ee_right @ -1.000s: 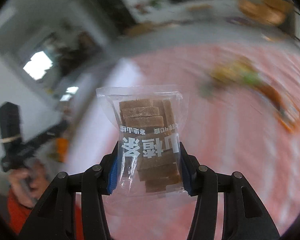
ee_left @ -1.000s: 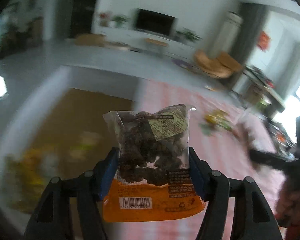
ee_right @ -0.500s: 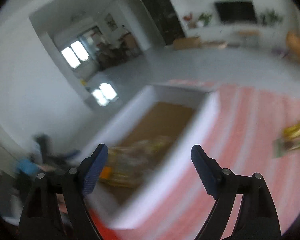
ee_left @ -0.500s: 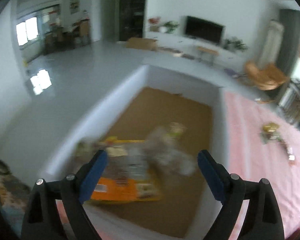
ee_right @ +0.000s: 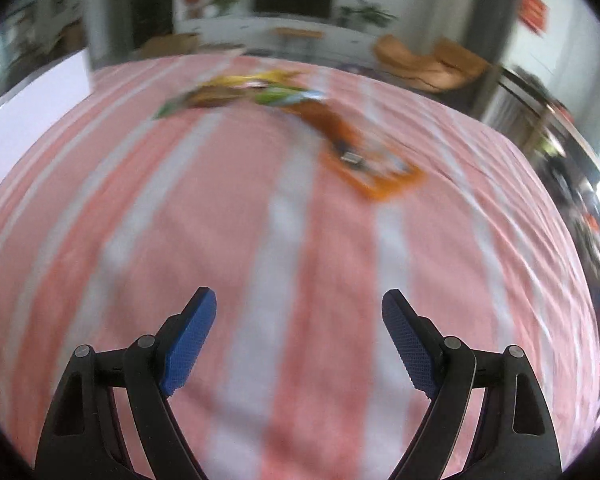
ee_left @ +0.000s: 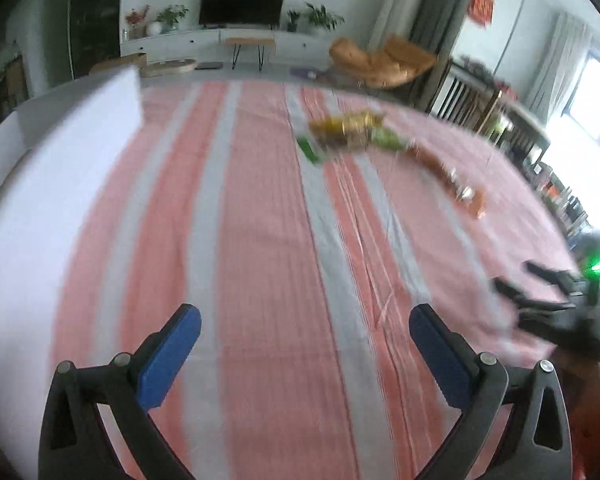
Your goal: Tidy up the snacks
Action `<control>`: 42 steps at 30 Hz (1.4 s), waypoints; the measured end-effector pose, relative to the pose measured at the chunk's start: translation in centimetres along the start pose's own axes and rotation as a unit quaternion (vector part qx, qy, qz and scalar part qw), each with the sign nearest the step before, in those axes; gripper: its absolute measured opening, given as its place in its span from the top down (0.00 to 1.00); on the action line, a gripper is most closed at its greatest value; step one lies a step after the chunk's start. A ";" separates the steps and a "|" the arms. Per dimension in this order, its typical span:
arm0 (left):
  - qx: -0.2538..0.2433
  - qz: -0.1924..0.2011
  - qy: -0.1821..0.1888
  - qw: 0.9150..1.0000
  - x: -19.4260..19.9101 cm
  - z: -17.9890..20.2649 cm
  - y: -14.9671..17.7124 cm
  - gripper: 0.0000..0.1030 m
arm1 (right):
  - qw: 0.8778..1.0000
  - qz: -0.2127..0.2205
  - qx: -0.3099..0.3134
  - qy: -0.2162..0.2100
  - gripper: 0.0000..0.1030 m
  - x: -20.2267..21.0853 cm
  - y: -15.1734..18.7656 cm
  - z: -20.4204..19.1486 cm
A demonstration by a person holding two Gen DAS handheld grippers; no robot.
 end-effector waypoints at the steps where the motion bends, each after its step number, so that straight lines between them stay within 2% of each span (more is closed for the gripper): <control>1: -0.007 -0.002 -0.011 1.000 -1.5 0.6 0.0 0.00 | 1.000 0.004 -0.011 0.004 0.16 0.1 0.4 0.8; 6: -0.045 -0.005 -0.052 0.998 -6.9 1.9 -0.5 0.00 | 0.999 -0.003 -0.045 0.007 0.15 -1.7 1.2 2.3; 12: -0.065 -0.003 -0.073 0.995 -9.0 1.5 -0.6 0.00 | 0.996 -0.011 -0.083 -0.015 0.09 -2.9 1.7 3.2; 15: -0.075 0.005 -0.076 0.994 -8.9 2.0 -0.4 0.00 | 0.996 -0.012 -0.085 -0.011 0.08 -2.8 1.9 3.3; 18: -0.056 -0.003 -0.060 0.997 -9.2 1.6 -0.6 0.00 | 0.996 -0.012 -0.085 -0.011 0.08 -2.8 1.9 3.3; 42: -0.055 -0.002 -0.061 0.997 -9.2 1.5 -0.7 0.00 | 0.996 -0.013 -0.085 -0.011 0.08 -2.8 1.8 3.3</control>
Point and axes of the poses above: each gripper's, at about its wrist camera, not at the fingertips, and x roughly against the way its jaws point, z to its right, y to its underside, the point moved 5 cm from there along -x, roughly the way its jaws point, and after that the axes turned 8 degrees about x, right-handed, at the moved point
